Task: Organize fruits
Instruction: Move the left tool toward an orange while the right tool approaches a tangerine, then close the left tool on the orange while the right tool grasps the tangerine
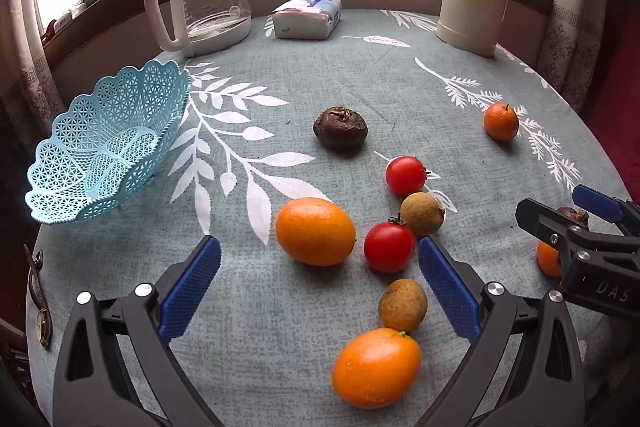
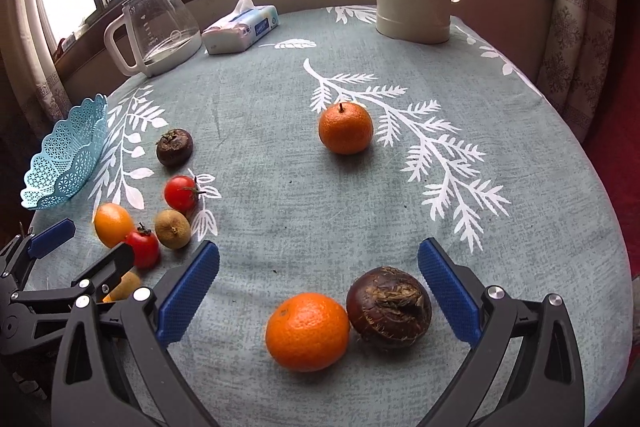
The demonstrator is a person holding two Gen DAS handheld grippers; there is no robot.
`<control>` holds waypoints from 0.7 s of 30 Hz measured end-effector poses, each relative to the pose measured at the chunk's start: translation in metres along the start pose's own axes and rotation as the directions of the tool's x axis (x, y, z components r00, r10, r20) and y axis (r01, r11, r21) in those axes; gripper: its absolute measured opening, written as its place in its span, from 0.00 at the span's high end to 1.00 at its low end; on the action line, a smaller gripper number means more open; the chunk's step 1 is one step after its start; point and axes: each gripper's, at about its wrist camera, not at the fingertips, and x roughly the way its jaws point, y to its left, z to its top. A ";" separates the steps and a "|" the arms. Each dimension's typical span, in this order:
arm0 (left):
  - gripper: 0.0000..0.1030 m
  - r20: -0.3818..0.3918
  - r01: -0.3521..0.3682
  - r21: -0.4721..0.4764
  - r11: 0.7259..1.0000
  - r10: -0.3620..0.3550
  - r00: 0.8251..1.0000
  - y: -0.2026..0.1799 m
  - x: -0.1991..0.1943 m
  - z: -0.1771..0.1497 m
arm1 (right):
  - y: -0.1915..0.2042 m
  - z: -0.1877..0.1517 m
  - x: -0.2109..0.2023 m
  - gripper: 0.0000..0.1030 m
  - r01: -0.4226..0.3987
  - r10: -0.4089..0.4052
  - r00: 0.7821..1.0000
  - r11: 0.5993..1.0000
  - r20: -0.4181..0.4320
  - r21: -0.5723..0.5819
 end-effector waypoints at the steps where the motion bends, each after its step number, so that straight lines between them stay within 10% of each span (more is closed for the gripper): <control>1: 0.03 0.007 -0.003 -0.005 1.000 0.003 1.000 0.002 -0.004 -0.001 | 0.001 0.002 -0.001 0.05 0.001 -0.001 1.000 1.000 0.006 -0.001; 21: 0.03 -0.047 0.086 0.005 0.996 -0.086 0.995 0.002 -0.027 -0.035 | -0.011 -0.015 -0.037 0.05 -0.017 0.019 0.998 1.000 0.057 -0.026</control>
